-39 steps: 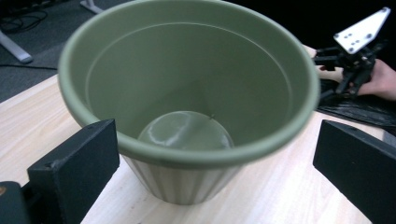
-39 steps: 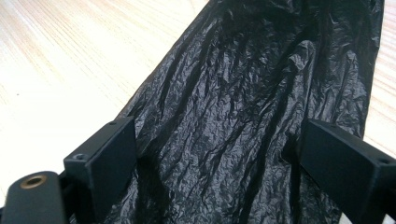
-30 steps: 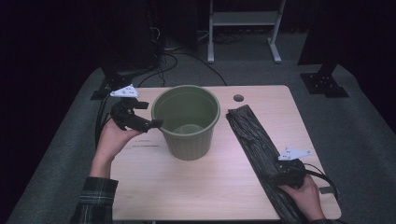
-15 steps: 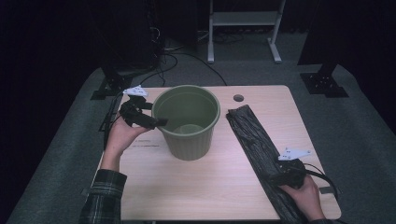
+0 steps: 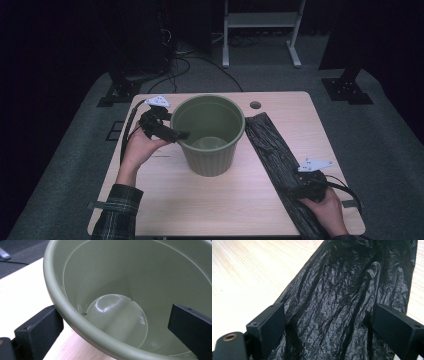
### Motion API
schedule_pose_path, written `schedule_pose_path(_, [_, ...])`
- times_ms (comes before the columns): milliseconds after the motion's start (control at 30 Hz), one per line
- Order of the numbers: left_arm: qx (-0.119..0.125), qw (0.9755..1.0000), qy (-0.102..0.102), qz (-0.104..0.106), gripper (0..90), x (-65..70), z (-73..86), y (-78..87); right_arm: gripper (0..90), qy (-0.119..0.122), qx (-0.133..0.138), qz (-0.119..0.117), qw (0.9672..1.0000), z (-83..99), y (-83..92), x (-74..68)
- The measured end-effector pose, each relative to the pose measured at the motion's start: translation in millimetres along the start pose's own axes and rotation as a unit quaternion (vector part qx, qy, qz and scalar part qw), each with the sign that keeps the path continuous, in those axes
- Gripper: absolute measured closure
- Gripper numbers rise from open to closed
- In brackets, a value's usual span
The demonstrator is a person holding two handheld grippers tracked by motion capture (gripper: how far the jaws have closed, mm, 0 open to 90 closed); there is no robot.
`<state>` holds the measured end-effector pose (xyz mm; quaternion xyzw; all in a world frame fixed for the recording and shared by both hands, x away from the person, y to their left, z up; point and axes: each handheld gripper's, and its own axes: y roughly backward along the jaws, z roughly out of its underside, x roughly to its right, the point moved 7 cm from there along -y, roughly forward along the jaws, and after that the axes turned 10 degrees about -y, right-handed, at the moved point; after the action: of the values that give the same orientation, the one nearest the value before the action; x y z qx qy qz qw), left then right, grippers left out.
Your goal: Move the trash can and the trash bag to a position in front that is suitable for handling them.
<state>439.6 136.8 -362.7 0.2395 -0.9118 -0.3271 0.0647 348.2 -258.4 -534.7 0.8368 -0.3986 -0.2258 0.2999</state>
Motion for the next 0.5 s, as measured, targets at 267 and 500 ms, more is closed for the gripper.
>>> schedule_pose_path(267, [0.012, 0.9997, -0.005, 0.021, 0.0, 19.7, -4.4, -5.0, 10.1, 0.000, -0.001, 0.000, 1.0000, 0.1, 0.1, 0.0])
schedule_pose_path(500, [0.010, 0.9989, -0.022, 0.040, 0.0, 41.1, -10.4, -11.0, 10.1, 0.000, 0.000, 0.000, 1.0000, 0.0, 0.0, 0.0])
